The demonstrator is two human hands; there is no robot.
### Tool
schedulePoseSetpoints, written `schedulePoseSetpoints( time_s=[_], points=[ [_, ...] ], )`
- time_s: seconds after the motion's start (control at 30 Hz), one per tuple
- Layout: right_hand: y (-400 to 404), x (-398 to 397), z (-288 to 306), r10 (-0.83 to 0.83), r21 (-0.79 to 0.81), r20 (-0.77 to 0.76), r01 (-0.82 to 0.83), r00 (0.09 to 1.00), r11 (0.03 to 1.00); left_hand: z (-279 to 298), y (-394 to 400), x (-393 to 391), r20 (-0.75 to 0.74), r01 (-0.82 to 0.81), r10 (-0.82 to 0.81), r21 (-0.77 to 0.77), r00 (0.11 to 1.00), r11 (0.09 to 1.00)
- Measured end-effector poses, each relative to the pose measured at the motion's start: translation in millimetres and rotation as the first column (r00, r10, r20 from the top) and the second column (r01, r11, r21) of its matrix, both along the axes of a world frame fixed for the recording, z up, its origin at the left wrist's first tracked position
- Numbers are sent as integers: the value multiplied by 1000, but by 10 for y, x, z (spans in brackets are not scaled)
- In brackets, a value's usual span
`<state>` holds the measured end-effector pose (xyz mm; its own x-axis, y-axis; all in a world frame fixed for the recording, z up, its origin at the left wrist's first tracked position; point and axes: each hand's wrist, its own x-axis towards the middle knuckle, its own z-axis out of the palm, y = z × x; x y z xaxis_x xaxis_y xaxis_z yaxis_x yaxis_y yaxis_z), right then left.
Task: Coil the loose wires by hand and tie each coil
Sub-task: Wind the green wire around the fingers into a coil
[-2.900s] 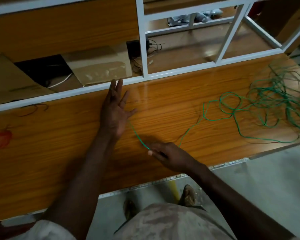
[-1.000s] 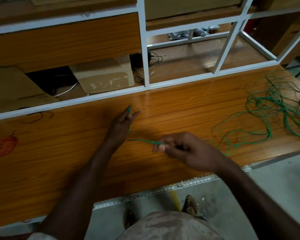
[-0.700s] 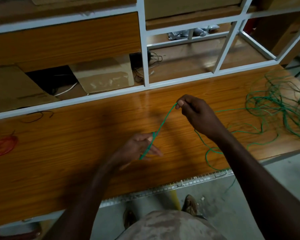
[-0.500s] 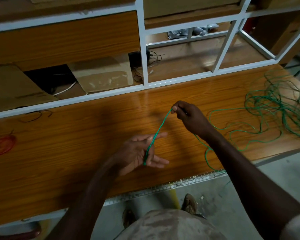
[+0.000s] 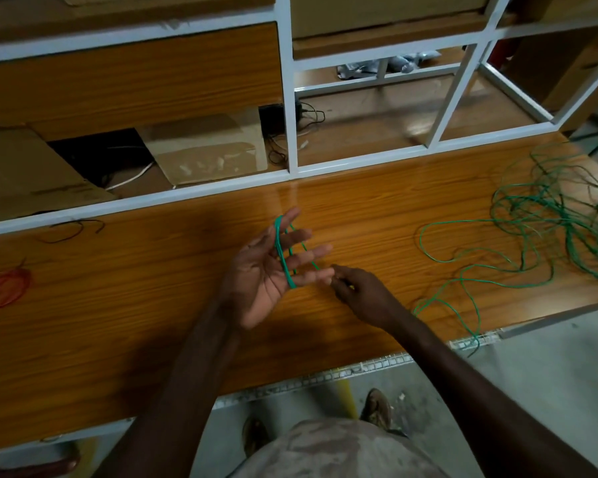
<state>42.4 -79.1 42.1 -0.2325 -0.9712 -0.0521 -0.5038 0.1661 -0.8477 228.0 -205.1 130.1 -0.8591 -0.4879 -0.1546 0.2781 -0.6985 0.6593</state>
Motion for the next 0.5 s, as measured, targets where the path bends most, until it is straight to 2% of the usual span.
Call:
schedulePoseSetpoints(
  time_s=[0.13, 0.3, 0.33, 0.37, 0.43, 0.5],
  points=[
    [94, 250, 50, 120, 51, -22, -119, 993, 992, -106, -171, -97, 40, -115, 117, -57, 992, 992],
    [134, 406, 285, 178, 44, -25, -177, 984, 983, -377, -305, -177, 242, -257, 315, -243, 918, 935],
    [144, 414, 339, 198, 43, -48, -196, 979, 980, -427, -318, -182, 283, -264, 360, -326, 889, 908],
    [152, 418, 399, 228, 37, -63, -226, 972, 973, -486, -338, -179, 323, -246, 416, -453, 850, 857],
    [160, 406, 514, 269, 22, -61, -268, 961, 963, -607, -381, -147, 375, -112, 538, -734, 755, 669],
    [151, 343, 645, 248, -16, -16, -248, 969, 969, -658, -384, -98, 412, 68, 553, -841, 724, 537]
  ],
)
